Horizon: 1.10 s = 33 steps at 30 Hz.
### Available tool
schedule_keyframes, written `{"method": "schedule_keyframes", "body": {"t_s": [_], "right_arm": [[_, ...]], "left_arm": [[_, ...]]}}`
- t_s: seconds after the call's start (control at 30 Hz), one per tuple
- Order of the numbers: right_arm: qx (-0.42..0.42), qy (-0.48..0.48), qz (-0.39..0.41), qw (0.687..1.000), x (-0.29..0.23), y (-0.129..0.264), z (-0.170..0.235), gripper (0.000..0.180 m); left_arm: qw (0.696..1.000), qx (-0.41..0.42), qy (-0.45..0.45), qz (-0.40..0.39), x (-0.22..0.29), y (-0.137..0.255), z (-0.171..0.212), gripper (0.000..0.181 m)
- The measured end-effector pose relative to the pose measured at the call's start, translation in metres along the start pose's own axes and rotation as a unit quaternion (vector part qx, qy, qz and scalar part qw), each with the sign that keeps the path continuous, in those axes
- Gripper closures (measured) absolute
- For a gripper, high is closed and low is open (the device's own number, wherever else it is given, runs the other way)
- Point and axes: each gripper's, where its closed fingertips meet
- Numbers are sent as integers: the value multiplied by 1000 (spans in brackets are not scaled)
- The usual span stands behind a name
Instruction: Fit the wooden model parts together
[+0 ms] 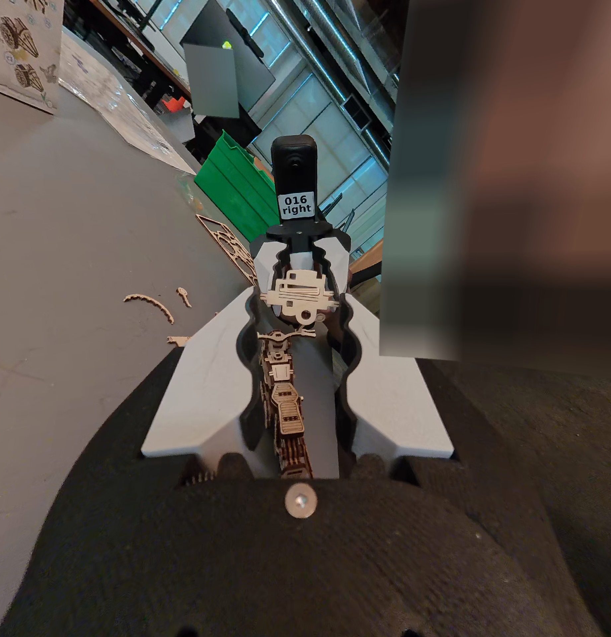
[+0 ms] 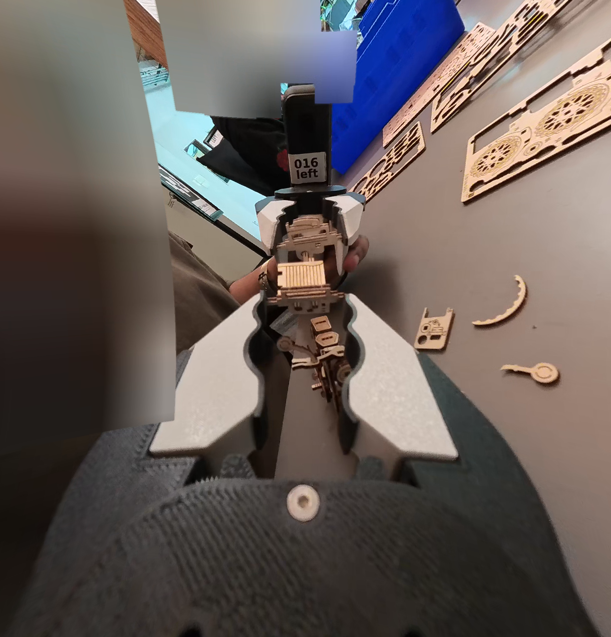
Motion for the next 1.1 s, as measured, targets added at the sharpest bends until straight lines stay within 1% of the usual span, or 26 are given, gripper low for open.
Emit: {"method": "schedule_keyframes", "body": {"t_s": [1.1], "right_arm": [[11, -26, -15, 999, 0, -3, 0, 136]], "left_arm": [[1000, -7, 2, 1, 1, -9, 7, 138]]}}
Point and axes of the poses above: each gripper's, where its closed fingertips meet, y back along the fingers, z out of its underside, x = y × z across the jaws, and after that the axes turned 1 degree about y, right-handed
